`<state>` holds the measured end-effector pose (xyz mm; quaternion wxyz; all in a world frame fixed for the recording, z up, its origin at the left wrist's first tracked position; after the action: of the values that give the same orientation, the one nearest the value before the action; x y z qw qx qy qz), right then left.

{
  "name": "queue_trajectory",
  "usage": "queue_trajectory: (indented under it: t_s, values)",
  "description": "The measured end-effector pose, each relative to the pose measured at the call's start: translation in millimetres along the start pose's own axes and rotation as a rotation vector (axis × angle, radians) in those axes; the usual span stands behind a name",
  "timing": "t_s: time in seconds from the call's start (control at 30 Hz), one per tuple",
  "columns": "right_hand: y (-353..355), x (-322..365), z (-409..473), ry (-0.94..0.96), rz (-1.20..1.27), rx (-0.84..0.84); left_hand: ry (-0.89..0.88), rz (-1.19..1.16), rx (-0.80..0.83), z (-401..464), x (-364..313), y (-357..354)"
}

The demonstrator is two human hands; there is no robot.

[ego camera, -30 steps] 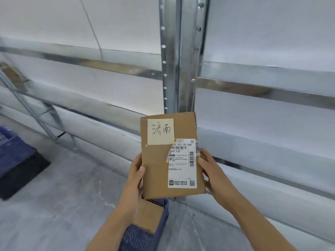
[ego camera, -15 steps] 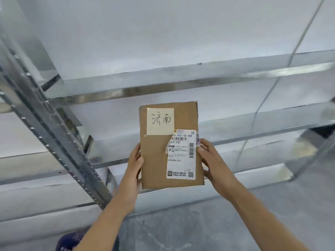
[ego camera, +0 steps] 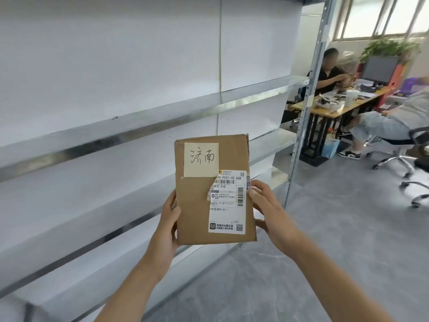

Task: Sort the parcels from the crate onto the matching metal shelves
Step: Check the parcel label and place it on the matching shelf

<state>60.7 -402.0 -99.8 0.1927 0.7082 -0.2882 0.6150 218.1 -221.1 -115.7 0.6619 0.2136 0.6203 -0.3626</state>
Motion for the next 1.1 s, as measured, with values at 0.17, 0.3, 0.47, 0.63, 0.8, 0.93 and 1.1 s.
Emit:
queue_trajectory:
  t_s: [0.17,0.3,0.47,0.63,0.8,0.93,1.1]
  values:
    - [64.0,10.6,-8.5,0.022,0.021,-0.103,0.005,0.021,0.072,21.7,-0.3,-64.2]
    - [104.3,20.6,-10.0,0.045,0.035,-0.185,0.018,0.032,0.103,45.5,5.6,-103.8]
    - [150.0,32.4,-0.6,0.032,0.053,-0.277,0.035,0.031,0.151,79.6,16.8,-149.9]
    - [189.8,44.2,31.0,0.03,0.035,-0.319,0.058,0.029,0.189,126.8,36.0,-181.5]
    - [225.2,58.5,84.5,0.038,-0.001,-0.347,0.086,0.01,0.208,192.9,53.2,-212.4]
    - [252.2,74.2,130.2,0.041,0.004,-0.367,0.087,-0.006,0.241,247.1,60.9,-235.4]
    - [289.0,87.7,177.8,0.062,0.016,-0.413,0.083,0.026,0.296,307.4,72.1,-259.8]
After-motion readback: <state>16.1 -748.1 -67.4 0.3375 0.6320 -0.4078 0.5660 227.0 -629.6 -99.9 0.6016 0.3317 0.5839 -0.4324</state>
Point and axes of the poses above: each hand's wrist, its own z-axis towards the middle knuckle, its own y-axis out of the back of the hand, x = y × z, the point moved 5 cm from there along z, towards the middle knuckle, and after that the axes turned 8 degrees about -y, right-handed, at the moved point
